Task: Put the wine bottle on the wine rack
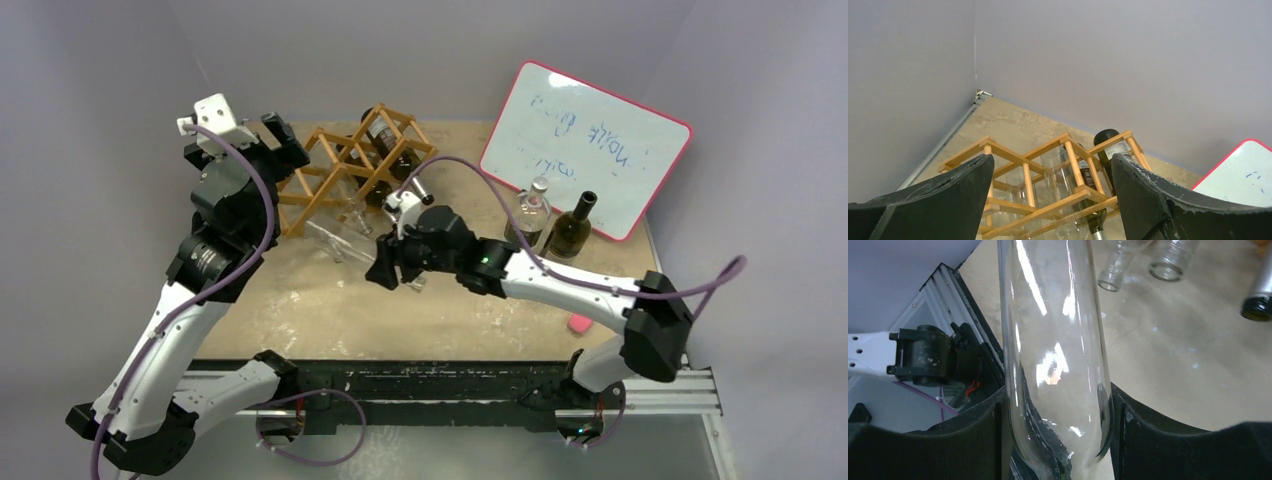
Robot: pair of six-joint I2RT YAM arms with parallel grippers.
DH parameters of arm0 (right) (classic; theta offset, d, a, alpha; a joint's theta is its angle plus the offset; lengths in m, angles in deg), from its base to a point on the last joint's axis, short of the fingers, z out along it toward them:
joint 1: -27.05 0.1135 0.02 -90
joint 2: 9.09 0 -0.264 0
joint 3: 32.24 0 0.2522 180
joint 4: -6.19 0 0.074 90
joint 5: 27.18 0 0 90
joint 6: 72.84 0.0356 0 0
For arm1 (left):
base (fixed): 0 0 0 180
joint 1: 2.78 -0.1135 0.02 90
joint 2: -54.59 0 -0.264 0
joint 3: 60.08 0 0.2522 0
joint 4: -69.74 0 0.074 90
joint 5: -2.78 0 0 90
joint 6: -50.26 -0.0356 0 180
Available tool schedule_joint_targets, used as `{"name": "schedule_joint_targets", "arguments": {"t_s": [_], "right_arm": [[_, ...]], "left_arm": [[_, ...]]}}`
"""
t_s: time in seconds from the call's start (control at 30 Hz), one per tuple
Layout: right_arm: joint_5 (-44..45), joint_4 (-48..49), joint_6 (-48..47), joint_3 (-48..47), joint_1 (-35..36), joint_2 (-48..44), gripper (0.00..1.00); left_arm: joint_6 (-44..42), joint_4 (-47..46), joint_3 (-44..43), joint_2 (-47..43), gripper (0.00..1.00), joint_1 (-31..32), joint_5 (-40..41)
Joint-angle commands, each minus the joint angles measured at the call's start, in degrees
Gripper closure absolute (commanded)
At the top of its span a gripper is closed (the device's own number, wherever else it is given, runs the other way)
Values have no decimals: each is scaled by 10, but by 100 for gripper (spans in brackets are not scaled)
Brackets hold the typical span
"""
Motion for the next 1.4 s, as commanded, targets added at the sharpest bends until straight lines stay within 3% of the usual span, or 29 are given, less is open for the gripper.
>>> {"name": "schedule_joint_targets", "arguments": {"t_s": [0.0, 0.37, 0.8, 1.03, 1.37], "right_arm": [[53, 66, 24, -94, 32, 46, 100], [92, 44, 62, -185, 57, 139, 100], [172, 2, 164, -271, 100, 239, 100], [218, 25, 201, -312, 113, 281, 100], [285, 80, 246, -296, 125, 277, 100]], "left_arm": [[-2, -26, 10, -16, 14, -1, -4], [12, -16, 34, -56, 15, -1, 2], [22, 70, 13, -88, 15, -1, -5], [22, 83, 27, -126, 14, -1, -17], [42, 126, 31, -162, 14, 0, -39]]}}
